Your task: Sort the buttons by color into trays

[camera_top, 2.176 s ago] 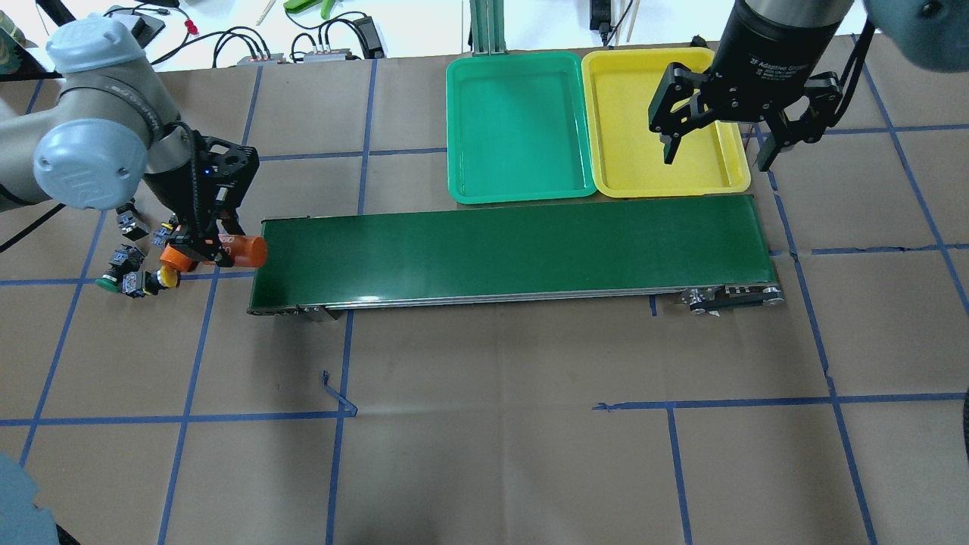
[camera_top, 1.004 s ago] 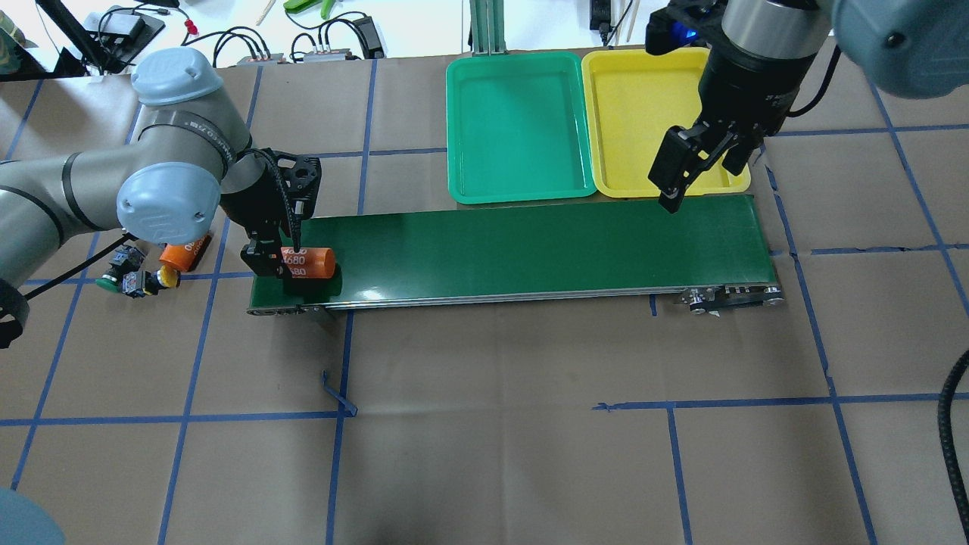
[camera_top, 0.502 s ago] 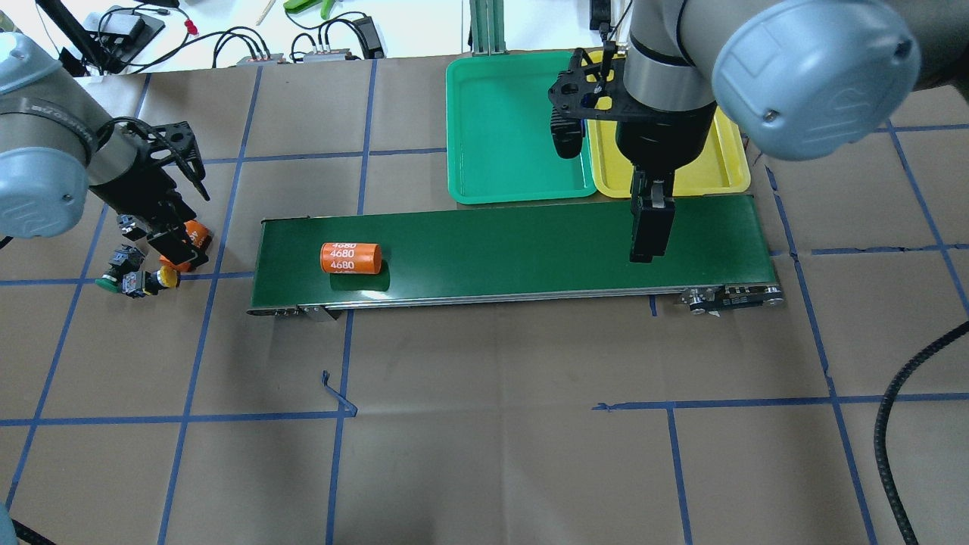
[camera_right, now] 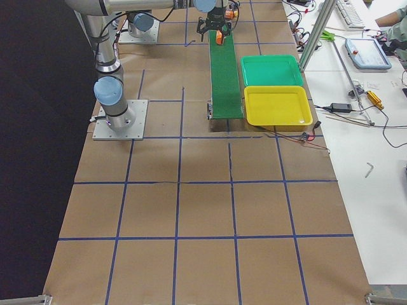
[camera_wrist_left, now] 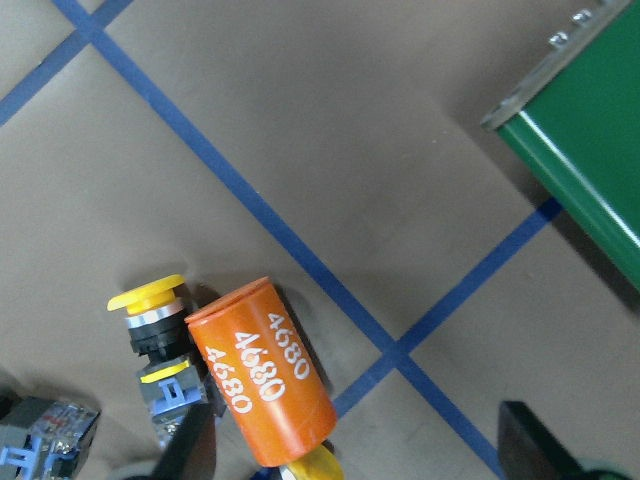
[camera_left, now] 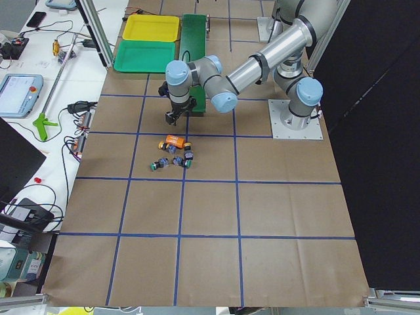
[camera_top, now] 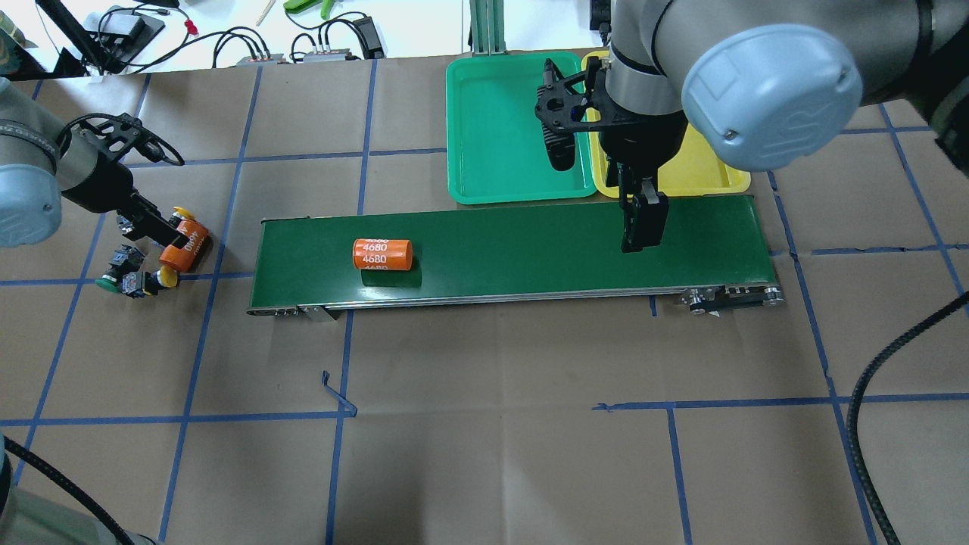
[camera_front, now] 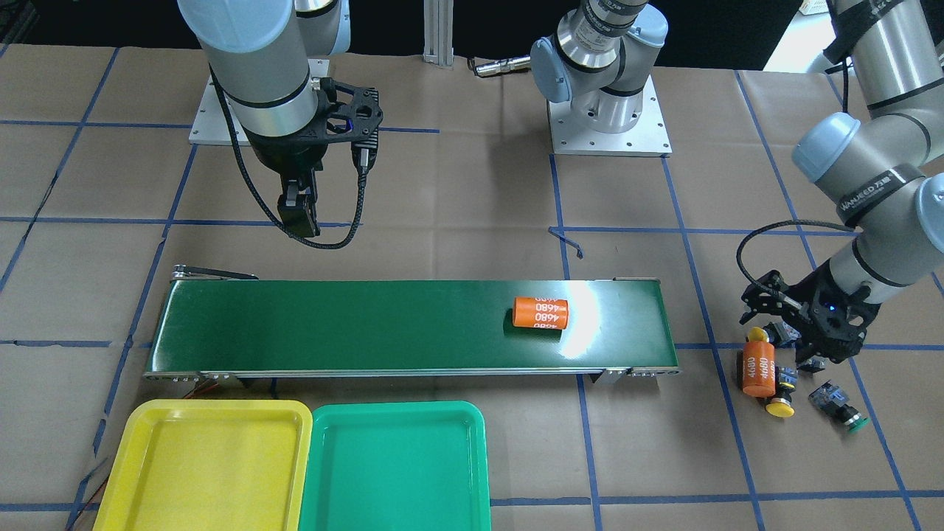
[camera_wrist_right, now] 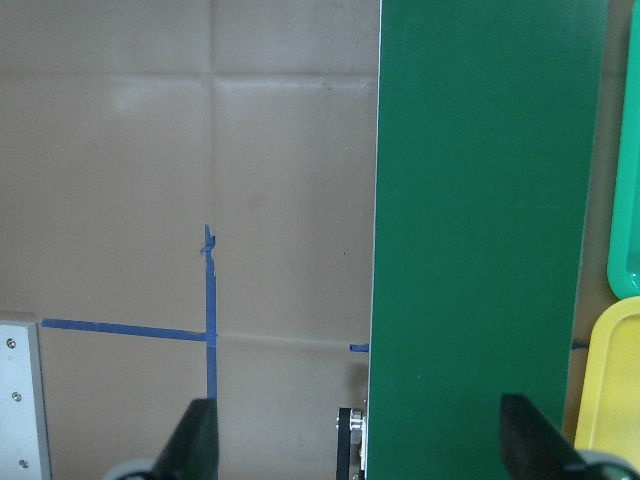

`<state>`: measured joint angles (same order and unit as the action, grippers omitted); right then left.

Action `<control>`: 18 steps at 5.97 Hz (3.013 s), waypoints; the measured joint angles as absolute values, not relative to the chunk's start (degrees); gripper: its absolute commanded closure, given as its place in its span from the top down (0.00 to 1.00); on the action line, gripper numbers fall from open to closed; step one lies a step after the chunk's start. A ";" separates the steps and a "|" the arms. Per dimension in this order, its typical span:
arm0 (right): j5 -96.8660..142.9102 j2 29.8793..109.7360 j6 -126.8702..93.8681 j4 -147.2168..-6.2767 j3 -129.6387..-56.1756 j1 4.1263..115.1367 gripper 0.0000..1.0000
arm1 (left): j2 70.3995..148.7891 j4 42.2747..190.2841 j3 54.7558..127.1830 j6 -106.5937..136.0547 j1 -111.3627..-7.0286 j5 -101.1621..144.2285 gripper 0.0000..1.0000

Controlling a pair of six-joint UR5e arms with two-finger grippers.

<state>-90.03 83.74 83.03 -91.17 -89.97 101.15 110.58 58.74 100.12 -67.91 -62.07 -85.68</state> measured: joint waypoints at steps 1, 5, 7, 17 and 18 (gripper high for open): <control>-89.90 83.99 84.64 -97.21 -92.54 101.11 1.00 | 113.69 57.91 98.30 -65.94 -62.05 -88.40 0.98; -87.16 84.98 84.61 -102.50 -95.18 101.09 1.00 | 117.24 57.99 98.37 -57.96 -63.32 -90.37 0.97; -87.22 86.10 83.45 -102.18 -95.85 101.22 1.00 | 117.75 57.66 99.17 -50.99 -64.25 -90.36 0.84; -87.11 87.77 76.54 -103.33 -99.34 101.16 1.00 | 108.05 64.44 99.39 -75.06 -75.42 -89.51 0.00; -86.99 87.79 76.42 -103.35 -99.33 101.16 1.00 | 107.53 65.21 99.88 -80.70 -80.37 -89.58 0.01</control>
